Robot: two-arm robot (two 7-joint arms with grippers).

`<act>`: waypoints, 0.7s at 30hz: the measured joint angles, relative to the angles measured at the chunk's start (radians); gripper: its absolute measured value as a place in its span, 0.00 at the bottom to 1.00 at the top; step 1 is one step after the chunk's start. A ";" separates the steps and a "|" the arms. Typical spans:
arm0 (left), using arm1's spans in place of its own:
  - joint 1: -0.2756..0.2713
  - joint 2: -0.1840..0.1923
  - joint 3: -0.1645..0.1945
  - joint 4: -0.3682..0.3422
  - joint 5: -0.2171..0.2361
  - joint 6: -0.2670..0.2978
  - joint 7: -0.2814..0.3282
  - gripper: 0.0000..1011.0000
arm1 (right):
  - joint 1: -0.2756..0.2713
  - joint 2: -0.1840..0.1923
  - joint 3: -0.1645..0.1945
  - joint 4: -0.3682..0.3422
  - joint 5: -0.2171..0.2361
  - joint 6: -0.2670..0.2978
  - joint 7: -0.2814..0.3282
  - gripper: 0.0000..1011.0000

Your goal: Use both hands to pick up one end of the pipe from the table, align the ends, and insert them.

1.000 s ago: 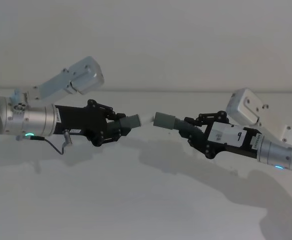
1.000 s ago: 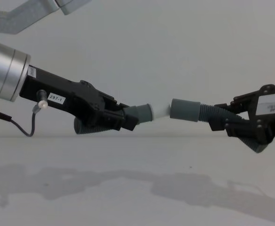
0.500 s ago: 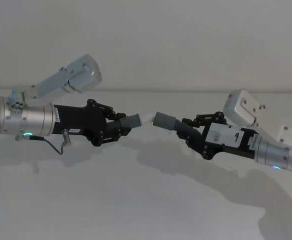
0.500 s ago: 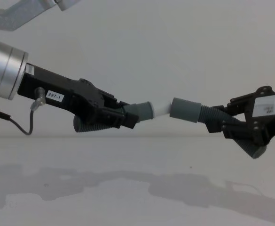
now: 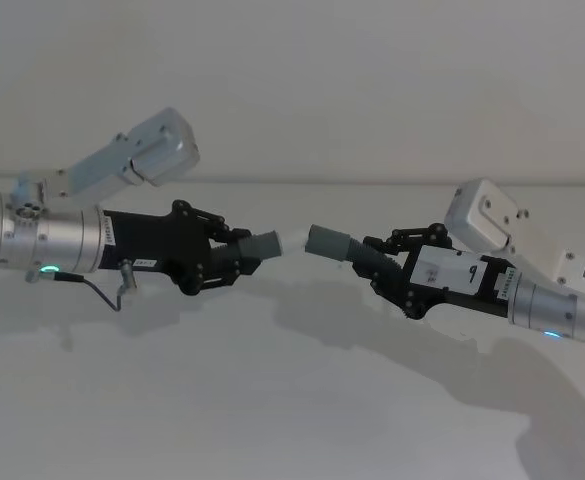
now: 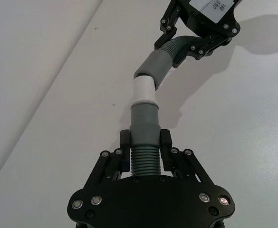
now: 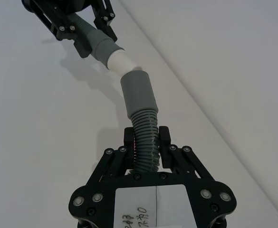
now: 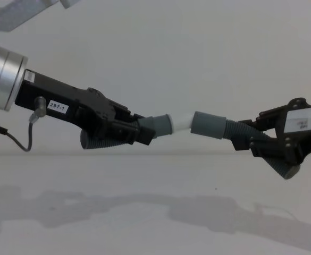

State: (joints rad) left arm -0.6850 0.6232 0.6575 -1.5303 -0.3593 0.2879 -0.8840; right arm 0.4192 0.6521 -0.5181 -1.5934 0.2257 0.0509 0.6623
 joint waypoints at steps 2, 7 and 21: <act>-0.001 0.003 0.002 -0.002 -0.002 0.002 0.000 0.35 | 0.000 0.001 0.000 0.000 0.000 -0.001 -0.001 0.29; -0.003 0.009 0.006 -0.003 -0.004 0.006 -0.003 0.35 | 0.000 0.002 -0.001 0.000 0.000 -0.006 -0.002 0.29; -0.020 0.013 0.029 0.007 -0.012 0.004 -0.025 0.35 | 0.006 0.011 -0.007 -0.008 0.002 -0.042 0.017 0.29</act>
State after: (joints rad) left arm -0.7054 0.6363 0.6860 -1.5237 -0.3712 0.2922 -0.9087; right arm 0.4256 0.6635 -0.5247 -1.6014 0.2278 0.0084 0.6794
